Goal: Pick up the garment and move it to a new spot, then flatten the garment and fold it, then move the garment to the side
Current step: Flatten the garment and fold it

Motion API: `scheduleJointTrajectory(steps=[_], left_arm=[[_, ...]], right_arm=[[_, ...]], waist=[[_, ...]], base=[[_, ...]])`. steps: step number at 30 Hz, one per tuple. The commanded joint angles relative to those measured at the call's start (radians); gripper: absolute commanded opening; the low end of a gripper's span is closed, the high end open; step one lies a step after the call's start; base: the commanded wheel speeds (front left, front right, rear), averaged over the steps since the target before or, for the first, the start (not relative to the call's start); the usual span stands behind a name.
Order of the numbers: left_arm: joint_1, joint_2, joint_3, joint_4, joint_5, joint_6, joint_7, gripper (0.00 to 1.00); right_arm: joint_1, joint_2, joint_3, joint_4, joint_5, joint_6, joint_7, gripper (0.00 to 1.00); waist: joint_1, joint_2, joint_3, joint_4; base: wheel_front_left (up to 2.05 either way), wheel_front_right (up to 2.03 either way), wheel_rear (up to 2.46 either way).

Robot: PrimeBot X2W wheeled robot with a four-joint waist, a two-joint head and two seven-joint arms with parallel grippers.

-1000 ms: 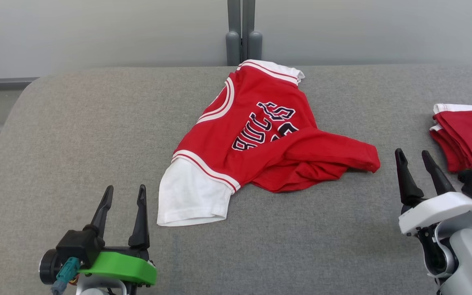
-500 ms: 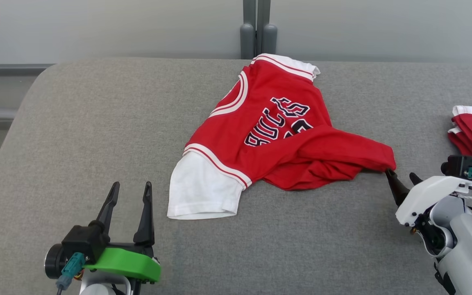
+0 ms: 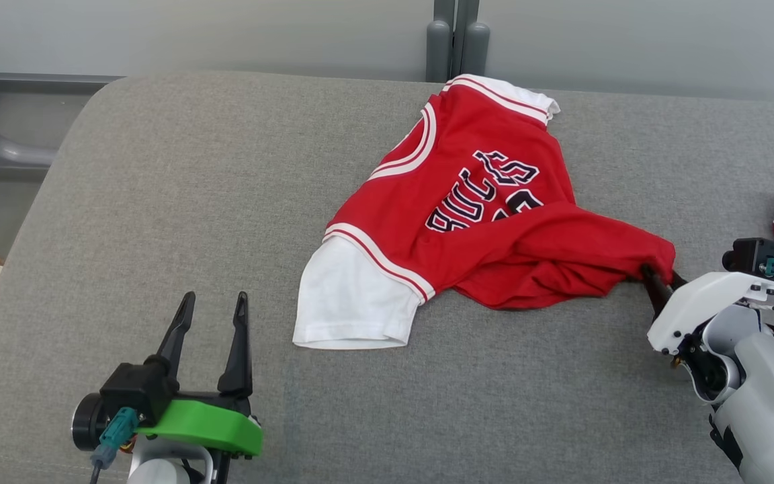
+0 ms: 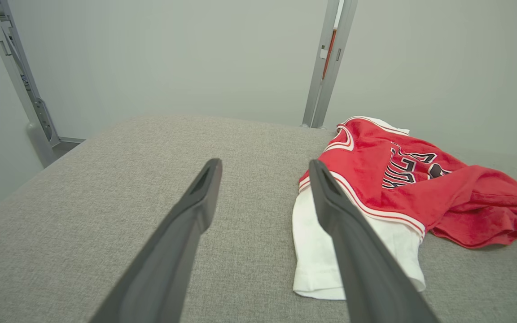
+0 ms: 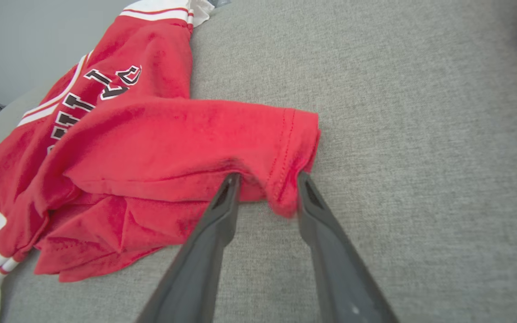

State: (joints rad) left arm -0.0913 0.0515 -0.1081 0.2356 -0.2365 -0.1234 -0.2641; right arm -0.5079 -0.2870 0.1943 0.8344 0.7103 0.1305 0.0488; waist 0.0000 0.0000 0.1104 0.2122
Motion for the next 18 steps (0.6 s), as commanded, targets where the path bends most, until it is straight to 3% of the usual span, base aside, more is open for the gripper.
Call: scheduleJointTrajectory(steps=[1,10,18], left_arm=[[-0.009,0.0,0.004,0.004,0.004,-0.004,0.0,1.0],[0.02,0.0,0.018,0.022,0.011,-0.002,0.0,1.0],[0.05,0.001,0.028,0.027,0.012,0.001,0.0,1.0]], right_arm=[[-0.01,-0.004,0.008,0.003,0.005,0.0,-0.012,0.0],[0.024,-0.02,0.088,-0.076,0.051,0.0,-0.003,0.0],[0.115,-0.096,0.136,-0.328,0.218,0.0,0.212,0.0]], waist=[[0.0,0.0,-0.002,-0.002],[0.0,0.0,-0.054,-0.048],[0.0,0.0,-0.09,-0.106]], base=[[0.0,0.0,0.0],[0.0,0.0,0.0],[0.0,0.0,0.0]])
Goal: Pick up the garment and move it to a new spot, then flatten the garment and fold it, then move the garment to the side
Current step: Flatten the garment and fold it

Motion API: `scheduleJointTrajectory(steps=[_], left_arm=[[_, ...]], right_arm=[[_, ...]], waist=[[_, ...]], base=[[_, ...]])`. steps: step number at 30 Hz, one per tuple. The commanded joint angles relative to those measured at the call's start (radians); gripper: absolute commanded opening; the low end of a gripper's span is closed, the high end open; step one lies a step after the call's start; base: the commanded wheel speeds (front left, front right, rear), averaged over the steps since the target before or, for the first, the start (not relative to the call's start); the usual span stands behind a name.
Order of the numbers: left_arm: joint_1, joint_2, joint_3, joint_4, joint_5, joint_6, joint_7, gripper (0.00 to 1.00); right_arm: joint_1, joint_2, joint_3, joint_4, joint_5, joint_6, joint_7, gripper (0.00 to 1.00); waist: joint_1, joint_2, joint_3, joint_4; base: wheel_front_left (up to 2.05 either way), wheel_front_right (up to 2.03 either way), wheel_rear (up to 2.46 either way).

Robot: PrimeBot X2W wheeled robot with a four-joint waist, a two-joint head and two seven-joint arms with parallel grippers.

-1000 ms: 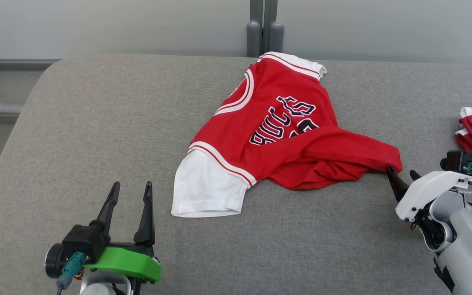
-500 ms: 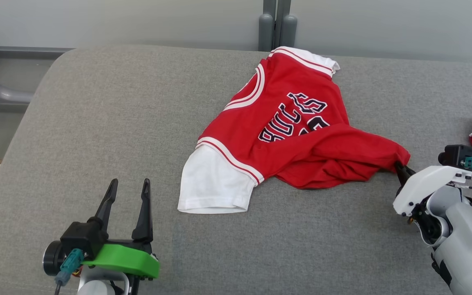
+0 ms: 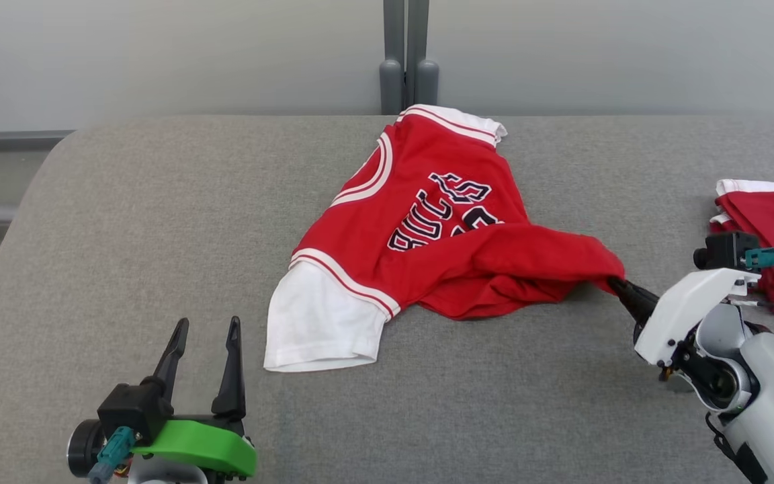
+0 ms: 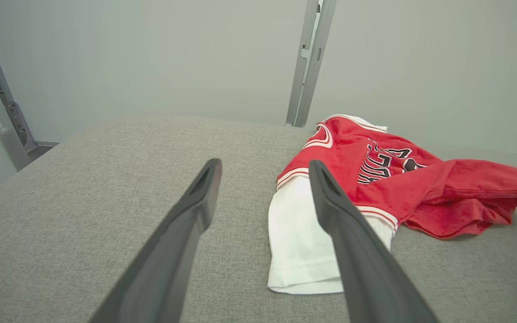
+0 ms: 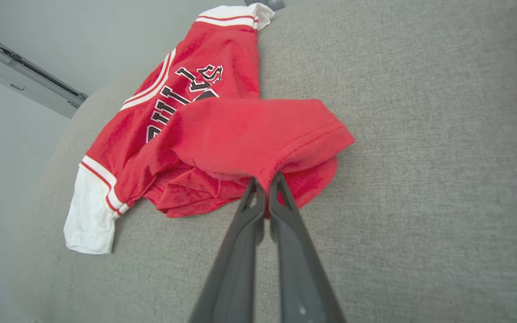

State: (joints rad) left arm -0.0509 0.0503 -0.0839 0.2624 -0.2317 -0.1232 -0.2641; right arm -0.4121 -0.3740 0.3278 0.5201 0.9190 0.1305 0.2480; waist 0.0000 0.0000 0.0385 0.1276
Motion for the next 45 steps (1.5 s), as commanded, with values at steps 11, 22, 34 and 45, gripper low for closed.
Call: scheduleJointTrajectory(steps=[11,22,34,45], left_arm=[[0.028,0.003,0.01,0.008,0.011,-0.001,0.0,1.0],[0.024,0.005,0.006,0.011,0.015,-0.004,0.0,1.0],[0.006,0.007,0.015,0.02,0.01,-0.005,0.0,1.0],[0.039,0.02,0.054,-0.026,0.02,0.008,0.0,1.0]], right_arm=[[0.208,-0.151,-0.046,-0.259,0.123,0.0,0.263,0.0],[0.315,-0.178,-0.127,-0.249,0.079,0.0,0.408,0.0],[0.275,-0.097,-0.13,-0.136,-0.119,0.0,0.312,1.0],[0.269,-0.075,-0.268,-0.332,-0.235,0.0,0.067,1.0]], waist=[[0.0,0.0,-0.031,-0.052],[0.0,0.0,-0.019,-0.044],[0.0,0.0,-0.01,-0.04],[0.0,0.0,-0.052,-0.076]], base=[[0.0,0.0,0.0],[0.0,0.0,0.0],[0.0,0.0,0.0],[0.0,0.0,0.0]])
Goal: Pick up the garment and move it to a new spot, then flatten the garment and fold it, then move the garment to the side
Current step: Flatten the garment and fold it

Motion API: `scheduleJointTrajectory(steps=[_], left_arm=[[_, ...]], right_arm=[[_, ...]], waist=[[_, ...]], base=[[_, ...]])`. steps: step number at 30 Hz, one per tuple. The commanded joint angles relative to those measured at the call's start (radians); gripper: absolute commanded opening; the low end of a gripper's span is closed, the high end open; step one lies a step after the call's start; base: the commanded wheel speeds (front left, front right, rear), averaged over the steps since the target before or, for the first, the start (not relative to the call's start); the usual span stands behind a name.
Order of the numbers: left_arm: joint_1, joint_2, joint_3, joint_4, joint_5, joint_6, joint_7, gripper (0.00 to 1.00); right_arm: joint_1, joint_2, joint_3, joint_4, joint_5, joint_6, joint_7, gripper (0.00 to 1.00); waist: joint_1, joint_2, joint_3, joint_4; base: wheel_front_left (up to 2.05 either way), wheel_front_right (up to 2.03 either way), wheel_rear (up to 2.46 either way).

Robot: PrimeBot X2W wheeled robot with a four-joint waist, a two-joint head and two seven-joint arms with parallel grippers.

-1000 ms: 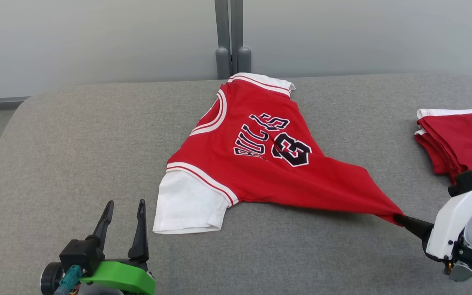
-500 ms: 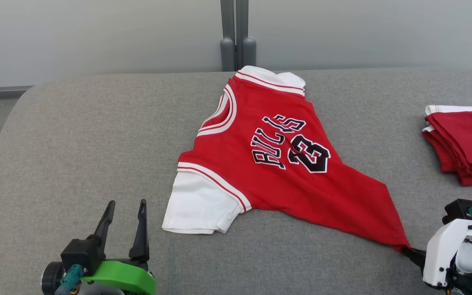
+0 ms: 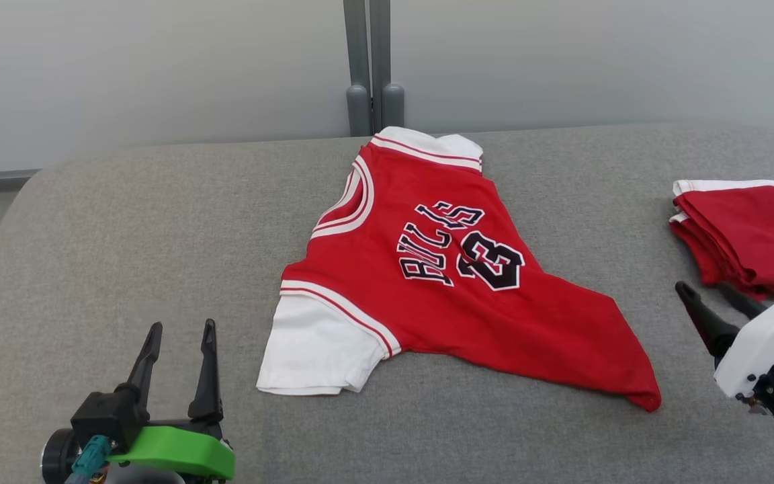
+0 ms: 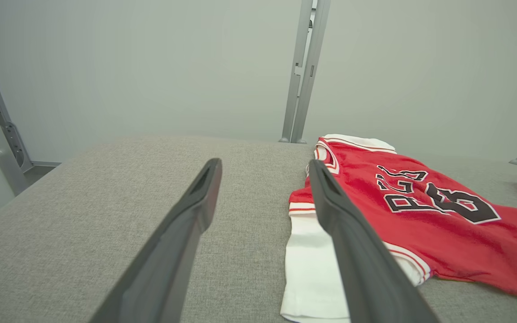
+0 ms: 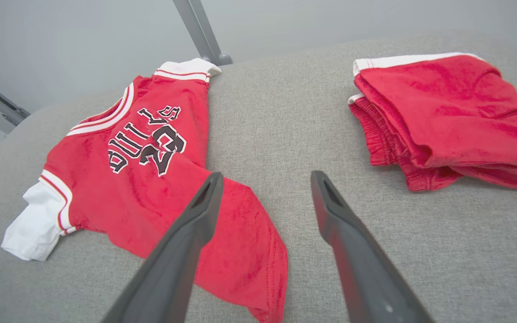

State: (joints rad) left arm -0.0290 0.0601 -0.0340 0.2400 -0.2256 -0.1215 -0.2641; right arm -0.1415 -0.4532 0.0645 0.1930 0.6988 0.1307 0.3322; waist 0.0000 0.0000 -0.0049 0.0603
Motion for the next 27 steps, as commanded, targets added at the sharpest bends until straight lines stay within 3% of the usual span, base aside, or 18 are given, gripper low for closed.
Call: scheduleJointTrajectory(steps=[1,9,16,20,27], left_arm=[[0.02,0.012,0.008,-0.008,0.014,0.006,0.0,1.0],[0.04,0.038,0.038,-0.074,0.021,0.018,0.0,1.0],[0.045,0.042,0.044,-0.113,0.017,0.024,0.0,1.0],[0.068,0.025,0.043,-0.14,0.01,0.018,0.0,1.0],[0.111,0.004,0.05,-0.168,0.031,0.014,0.0,1.0]], right_arm=[[0.004,0.012,-0.012,-0.024,-0.031,0.0,-0.05,1.0],[0.046,0.101,-0.058,-0.161,-0.121,0.0,-0.352,1.0],[0.109,0.148,-0.015,-0.158,-0.187,0.0,-0.542,1.0],[0.147,0.152,0.034,-0.14,-0.192,0.0,-0.583,1.0],[0.192,0.18,-0.016,-0.116,-0.239,0.0,-0.597,1.0]], waist=[[0.0,0.0,-0.012,-0.012],[0.0,0.0,-0.026,-0.03],[0.0,0.0,-0.027,-0.043],[0.0,0.0,-0.025,-0.047],[0.0,0.0,-0.025,-0.057]], base=[[0.0,0.0,0.0],[0.0,0.0,0.0],[0.0,0.0,0.0],[0.0,0.0,0.0],[0.0,0.0,0.0]])
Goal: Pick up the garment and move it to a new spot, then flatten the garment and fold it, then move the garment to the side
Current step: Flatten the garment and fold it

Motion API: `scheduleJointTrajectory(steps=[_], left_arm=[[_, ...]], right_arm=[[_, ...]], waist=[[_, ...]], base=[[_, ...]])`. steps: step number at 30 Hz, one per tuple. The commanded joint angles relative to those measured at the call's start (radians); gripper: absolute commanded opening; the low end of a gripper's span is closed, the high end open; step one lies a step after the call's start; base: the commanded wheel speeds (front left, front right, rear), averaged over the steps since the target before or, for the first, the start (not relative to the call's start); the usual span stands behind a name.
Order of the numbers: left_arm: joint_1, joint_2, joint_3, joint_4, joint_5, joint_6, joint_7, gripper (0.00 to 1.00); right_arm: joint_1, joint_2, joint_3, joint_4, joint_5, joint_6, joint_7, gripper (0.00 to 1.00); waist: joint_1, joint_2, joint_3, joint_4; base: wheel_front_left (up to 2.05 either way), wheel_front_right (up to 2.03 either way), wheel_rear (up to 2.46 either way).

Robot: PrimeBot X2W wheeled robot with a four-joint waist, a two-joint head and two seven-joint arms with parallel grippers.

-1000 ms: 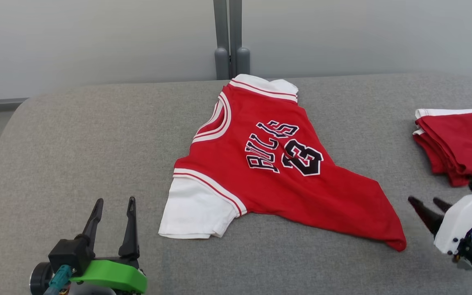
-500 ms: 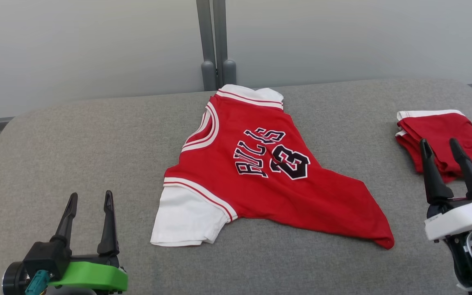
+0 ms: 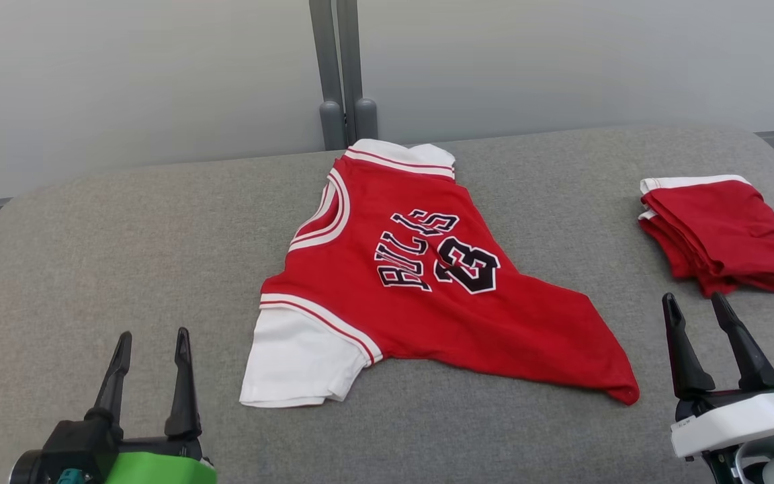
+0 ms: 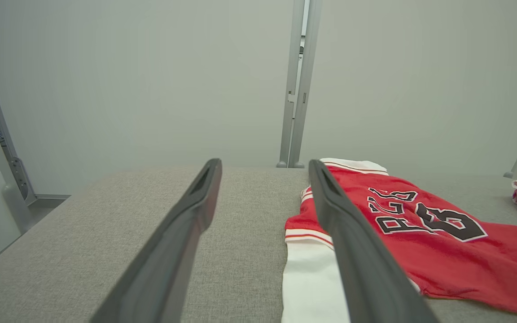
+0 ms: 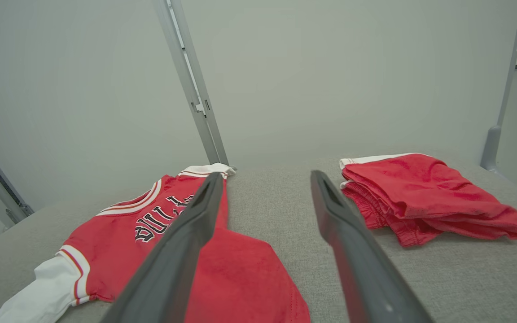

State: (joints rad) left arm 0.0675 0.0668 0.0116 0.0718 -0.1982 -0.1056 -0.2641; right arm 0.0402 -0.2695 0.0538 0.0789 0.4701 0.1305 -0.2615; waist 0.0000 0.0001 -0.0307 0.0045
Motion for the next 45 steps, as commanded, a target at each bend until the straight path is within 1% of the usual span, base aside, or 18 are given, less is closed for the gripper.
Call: scheduleJointTrajectory(steps=[1,15,25,27,29,31,34,36,39,43,45], left_arm=[[0.018,-0.004,0.004,0.001,0.007,-0.003,0.0,1.0],[0.006,-0.012,0.0,0.024,0.02,-0.013,0.0,1.0],[0.001,-0.014,0.002,0.037,0.028,-0.017,0.0,1.0],[0.002,-0.014,0.002,0.04,0.029,-0.018,0.0,1.0],[0.004,-0.014,0.001,0.05,0.026,-0.018,0.0,1.0],[0.01,-0.011,-0.008,0.082,0.016,-0.019,0.002,1.0],[-0.003,0.008,-0.024,0.132,0.005,-0.021,0.048,1.0],[-0.015,0.011,-0.037,0.162,-0.018,-0.023,0.107,1.0],[-0.036,0.03,-0.068,0.194,-0.063,-0.024,0.231,1.0],[-0.077,0.071,-0.122,0.203,-0.128,-0.026,0.381,1.0],[-0.11,0.1,-0.145,0.19,-0.162,-0.026,0.427,1.0]], right_arm=[[0.012,0.0,-0.009,-0.005,-0.014,0.0,-0.003,1.0],[-0.01,0.009,-0.011,-0.001,-0.028,0.0,-0.004,1.0],[-0.006,-0.008,-0.008,0.02,-0.023,0.0,-0.004,1.0],[0.007,-0.009,-0.007,0.049,-0.01,0.0,-0.002,1.0],[0.015,-0.013,-0.005,0.088,0.002,0.0,0.024,1.0],[0.019,-0.011,0.001,0.139,0.028,0.0,0.085,1.0],[0.01,-0.008,0.008,0.206,0.066,0.0,0.188,1.0],[-0.001,-0.008,0.037,0.221,0.088,0.0,0.249,1.0],[-0.016,-0.008,0.048,0.246,0.119,0.0,0.326,1.0],[-0.051,-0.001,0.05,0.269,0.126,0.0,0.397,1.0],[-0.072,0.006,0.05,0.274,0.125,0.0,0.414,1.0]], waist=[[0.0,-0.0001,0.001,-0.002],[0.0,-0.0001,-0.001,0.003],[0.0,-0.0001,-0.001,0.005],[0.0,-0.0001,-0.001,0.004],[0.0,-0.0001,-0.001,0.004],[0.0,-0.0001,-0.001,0.002],[0.0,-0.0001,0.003,0.0],[0.0,-0.0001,0.007,-0.002],[0.0,-0.0001,0.019,-0.004],[0.0,-0.0001,0.05,-0.002],[0.0,-0.0001,0.077,-0.003]], base=[[0.0,0.0,0.0],[0.0,0.0,0.0],[0.0,0.0,0.0],[0.0,0.0,0.0],[0.0,0.0,0.0],[0.0,0.0,0.0],[0.0,0.0,0.0],[0.0,0.0,0.0],[0.0,0.0,0.0],[0.0,0.0,0.0],[0.0,0.0,0.0]])
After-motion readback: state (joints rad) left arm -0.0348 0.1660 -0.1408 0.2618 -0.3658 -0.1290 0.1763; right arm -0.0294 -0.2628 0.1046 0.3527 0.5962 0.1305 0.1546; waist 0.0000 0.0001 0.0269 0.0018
